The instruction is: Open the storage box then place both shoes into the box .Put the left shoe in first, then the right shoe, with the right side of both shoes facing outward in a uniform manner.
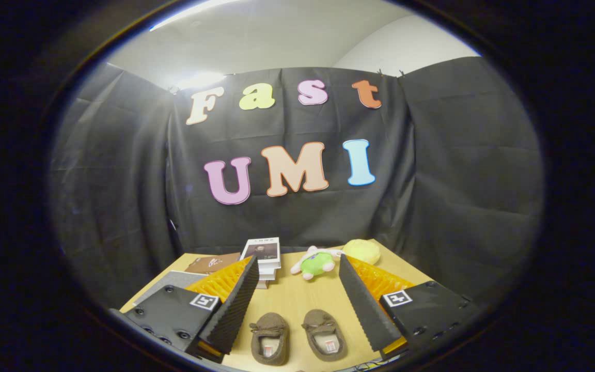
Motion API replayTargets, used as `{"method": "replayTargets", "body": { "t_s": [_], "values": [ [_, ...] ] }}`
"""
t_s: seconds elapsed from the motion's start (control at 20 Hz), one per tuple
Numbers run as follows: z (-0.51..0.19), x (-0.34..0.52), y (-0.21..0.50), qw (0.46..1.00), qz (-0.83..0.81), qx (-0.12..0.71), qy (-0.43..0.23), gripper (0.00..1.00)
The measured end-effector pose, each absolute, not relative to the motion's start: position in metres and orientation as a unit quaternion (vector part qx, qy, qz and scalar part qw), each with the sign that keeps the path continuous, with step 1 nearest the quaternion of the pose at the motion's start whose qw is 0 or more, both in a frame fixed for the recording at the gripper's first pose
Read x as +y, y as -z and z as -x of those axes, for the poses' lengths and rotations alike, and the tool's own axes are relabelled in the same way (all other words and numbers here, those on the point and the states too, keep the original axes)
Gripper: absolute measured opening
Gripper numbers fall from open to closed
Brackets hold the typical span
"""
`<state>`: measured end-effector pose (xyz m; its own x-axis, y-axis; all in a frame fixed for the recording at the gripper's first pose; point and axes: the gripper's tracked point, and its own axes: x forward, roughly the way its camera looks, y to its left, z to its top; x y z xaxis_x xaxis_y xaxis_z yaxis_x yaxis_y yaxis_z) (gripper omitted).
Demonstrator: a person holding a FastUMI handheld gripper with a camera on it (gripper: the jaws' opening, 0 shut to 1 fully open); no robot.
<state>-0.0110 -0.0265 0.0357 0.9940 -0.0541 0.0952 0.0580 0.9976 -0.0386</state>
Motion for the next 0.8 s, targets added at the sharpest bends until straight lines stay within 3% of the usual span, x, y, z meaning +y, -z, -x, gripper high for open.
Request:
{"method": "replayTargets", "body": {
  "t_s": [0.35, 0.8],
  "values": [
    [-0.017, -0.048, -0.026, 1.000, 0.011, -0.010, -0.013, 0.99],
    [-0.040, -0.007, 0.031, 0.987, -0.022, 0.087, -0.133, 0.99]
  ]
}}
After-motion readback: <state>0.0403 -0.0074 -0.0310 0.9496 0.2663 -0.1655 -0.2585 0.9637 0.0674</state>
